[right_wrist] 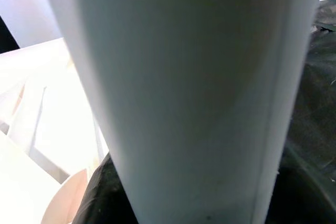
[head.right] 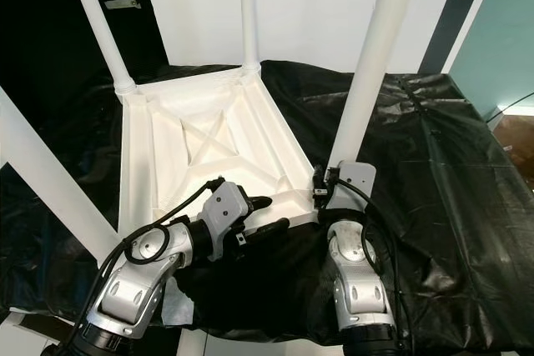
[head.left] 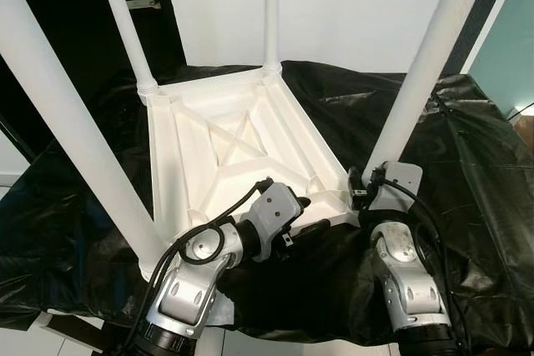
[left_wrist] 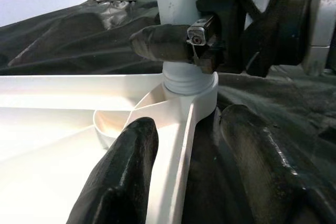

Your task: Building children table

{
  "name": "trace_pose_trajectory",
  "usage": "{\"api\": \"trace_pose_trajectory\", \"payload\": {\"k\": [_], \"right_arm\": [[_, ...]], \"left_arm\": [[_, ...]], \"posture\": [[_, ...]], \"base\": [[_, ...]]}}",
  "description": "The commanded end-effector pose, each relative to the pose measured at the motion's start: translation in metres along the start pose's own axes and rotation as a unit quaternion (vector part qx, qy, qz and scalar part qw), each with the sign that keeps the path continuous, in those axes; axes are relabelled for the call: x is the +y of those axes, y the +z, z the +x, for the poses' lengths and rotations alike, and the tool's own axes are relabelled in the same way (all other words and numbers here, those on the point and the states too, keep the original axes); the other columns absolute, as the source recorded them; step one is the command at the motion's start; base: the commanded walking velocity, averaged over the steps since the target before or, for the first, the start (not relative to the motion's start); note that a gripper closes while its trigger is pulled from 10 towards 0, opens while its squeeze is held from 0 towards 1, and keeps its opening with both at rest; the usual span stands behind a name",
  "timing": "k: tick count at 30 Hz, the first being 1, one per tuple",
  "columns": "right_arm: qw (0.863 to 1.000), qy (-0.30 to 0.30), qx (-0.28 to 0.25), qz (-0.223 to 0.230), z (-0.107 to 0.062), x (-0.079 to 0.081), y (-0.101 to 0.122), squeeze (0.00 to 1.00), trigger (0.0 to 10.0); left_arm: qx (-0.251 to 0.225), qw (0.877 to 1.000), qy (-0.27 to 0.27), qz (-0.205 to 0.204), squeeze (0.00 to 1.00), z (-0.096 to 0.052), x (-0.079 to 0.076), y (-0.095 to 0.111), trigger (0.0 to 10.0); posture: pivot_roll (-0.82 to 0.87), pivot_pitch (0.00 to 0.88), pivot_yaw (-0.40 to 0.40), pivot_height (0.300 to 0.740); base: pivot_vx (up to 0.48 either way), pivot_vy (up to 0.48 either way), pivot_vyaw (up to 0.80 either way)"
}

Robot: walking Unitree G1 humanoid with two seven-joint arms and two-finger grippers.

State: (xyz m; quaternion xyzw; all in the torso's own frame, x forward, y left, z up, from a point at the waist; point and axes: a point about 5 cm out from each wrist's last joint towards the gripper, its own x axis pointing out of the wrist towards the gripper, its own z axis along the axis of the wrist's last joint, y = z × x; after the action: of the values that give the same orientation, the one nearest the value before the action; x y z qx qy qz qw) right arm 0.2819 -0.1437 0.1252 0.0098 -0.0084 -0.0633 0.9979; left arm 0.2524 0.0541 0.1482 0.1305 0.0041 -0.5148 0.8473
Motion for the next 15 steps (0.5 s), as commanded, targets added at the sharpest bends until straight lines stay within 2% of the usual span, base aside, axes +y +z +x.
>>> {"api": "trace_pose_trajectory", "payload": {"k": [1,5,6,7,8,12,13,15], "right_arm": [[0.999,-0.007,0.040,0.007,-0.005,-0.002,-0.016,0.00,10.0],[1.000,0.006,0.029,-0.002,-0.005,0.002,-0.011,0.00,10.0],[1.000,0.005,0.025,-0.008,-0.005,0.002,-0.009,0.15,10.0],[1.000,0.005,0.025,-0.008,-0.005,0.002,-0.009,0.15,10.0],[1.000,0.014,0.018,-0.008,-0.005,0.002,-0.006,1.00,10.0],[0.999,0.040,0.003,-0.010,-0.007,0.002,-0.001,1.00,10.0],[0.997,0.074,-0.011,-0.014,-0.007,-0.005,0.004,1.00,10.0],[0.994,0.104,-0.017,-0.017,-0.008,-0.011,0.007,1.00,10.0]], "left_arm": [[0.004,0.999,0.038,0.004,0.00,0.000,0.002,-0.001,10.0],[0.004,0.999,0.043,0.007,0.00,0.000,0.006,0.000,10.0],[0.004,0.999,0.045,0.007,0.00,-0.001,0.007,0.000,10.0],[0.004,0.999,0.045,0.007,0.00,-0.001,0.007,0.000,10.0],[0.004,0.999,0.045,0.006,0.00,-0.001,0.007,0.000,10.0],[0.004,0.999,0.047,0.005,0.00,-0.001,0.006,0.001,10.0],[0.003,0.999,0.046,0.004,0.00,0.000,0.004,0.001,10.0],[0.002,0.999,0.045,0.003,0.00,-0.001,0.003,0.001,10.0]], "posture": [[-0.05,0.000,0.005,0.740],[-0.05,0.000,0.005,0.740],[-0.05,0.000,0.005,0.740],[-0.05,0.000,0.005,0.740],[-0.05,0.000,0.006,0.740],[-0.05,0.000,0.006,0.740],[-0.05,0.001,0.004,0.740],[-0.05,0.002,0.003,0.740]], "base": [[0.000,0.000,0.00],[0.000,0.000,0.00],[0.000,0.000,0.00],[0.000,0.000,0.00],[0.000,0.000,0.00],[0.000,0.000,0.00],[0.000,0.000,0.00],[0.000,0.000,0.00]]}}
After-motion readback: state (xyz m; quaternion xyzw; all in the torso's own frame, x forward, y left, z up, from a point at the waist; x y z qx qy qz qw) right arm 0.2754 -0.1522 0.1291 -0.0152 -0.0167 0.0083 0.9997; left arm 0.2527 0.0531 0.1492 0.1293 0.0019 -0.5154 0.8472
